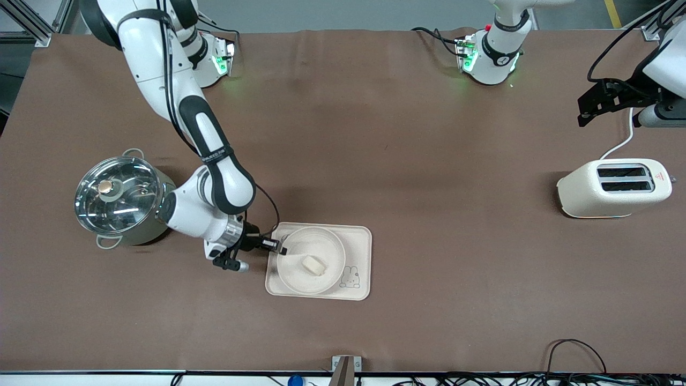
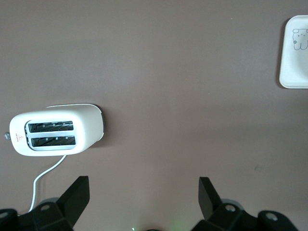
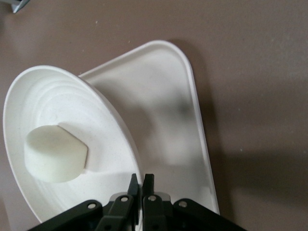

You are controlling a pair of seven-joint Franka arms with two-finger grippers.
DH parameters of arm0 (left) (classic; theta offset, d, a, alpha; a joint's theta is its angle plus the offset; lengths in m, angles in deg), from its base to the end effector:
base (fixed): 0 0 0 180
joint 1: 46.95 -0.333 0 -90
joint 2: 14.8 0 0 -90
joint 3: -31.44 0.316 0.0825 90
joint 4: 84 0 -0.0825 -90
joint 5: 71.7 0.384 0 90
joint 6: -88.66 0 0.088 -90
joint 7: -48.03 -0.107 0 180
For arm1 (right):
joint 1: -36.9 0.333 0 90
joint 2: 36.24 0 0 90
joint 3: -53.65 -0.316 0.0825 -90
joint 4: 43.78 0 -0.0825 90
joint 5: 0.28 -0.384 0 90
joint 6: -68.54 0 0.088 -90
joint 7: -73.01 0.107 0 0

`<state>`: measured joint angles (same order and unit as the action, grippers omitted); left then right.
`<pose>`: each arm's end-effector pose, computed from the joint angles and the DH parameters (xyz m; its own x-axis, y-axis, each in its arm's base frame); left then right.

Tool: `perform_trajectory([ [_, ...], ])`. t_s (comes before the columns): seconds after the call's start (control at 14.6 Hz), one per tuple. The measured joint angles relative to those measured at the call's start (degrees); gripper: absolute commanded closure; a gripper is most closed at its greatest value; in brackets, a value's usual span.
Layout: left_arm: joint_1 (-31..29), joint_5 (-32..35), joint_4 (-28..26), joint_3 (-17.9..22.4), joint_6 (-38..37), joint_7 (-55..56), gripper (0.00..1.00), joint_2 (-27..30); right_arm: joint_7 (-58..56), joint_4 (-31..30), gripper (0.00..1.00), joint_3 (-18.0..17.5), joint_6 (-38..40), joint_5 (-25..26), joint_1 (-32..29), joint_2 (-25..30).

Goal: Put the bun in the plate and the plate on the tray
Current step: 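Move the plate onto the white tray with the right gripper, then open the right gripper and pull it back from the plate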

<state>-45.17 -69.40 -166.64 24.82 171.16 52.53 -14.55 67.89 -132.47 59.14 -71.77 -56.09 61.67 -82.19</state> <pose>0.5339 -0.0742 0.6752 0.9980 -0.0629 0.0052 -0.0626 -0.9972 -0.0400 0.6706 0.2464 0.1867 0.9643 -0.2609 -0.0458 -0.2415 -0.7952 -0.5562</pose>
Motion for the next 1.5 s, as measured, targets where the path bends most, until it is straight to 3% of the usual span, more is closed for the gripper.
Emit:
perform_trajectory([
  [0.48, 0.4, 0.0, -0.6, 0.0, 0.0, 2.2, 0.0, 0.0, 4.6, 4.5, 0.99, -0.3, 0.6, 8.0, 0.4, -3.4],
  [0.55, 0.4, 0.0, -0.6, 0.0, 0.0, 2.2, 0.0, -0.1, 4.7, 4.5, 0.88, -0.3, 0.6, 8.3, 0.5, -3.5],
  [0.68, 0.4, 0.0, -0.6, 0.0, 0.0, 2.2, 0.0, -0.2, 4.7, 4.5, 0.42, -0.3, 0.7, 8.5, 0.5, -3.6],
  [0.75, 0.4, 0.0, -0.6, 0.0, 0.1, 2.2, 0.0, -0.3, 4.8, 4.5, 0.27, -0.3, 0.7, 8.6, 0.5, -3.6],
  [0.82, 0.4, 0.0, -0.6, 0.0, 0.1, 2.2, 0.0, -0.4, 4.9, 4.5, 0.21, -0.3, 0.7, 8.5, 0.5, -3.6],
  [1.09, 0.3, 0.0, -0.7, 0.1, 0.1, 2.3, 0.0, -0.7, 7.7, 4.6, 0.12, -0.4, 2.2, 8.5, 0.5, -3.5],
  [1.5, 0.0, 0.0, -0.7, 0.1, 0.1, 2.3, 0.0, -0.9, 13.6, 5.7, 0.01, 0.9, 11.1, 8.7, 0.3, 0.0],
])
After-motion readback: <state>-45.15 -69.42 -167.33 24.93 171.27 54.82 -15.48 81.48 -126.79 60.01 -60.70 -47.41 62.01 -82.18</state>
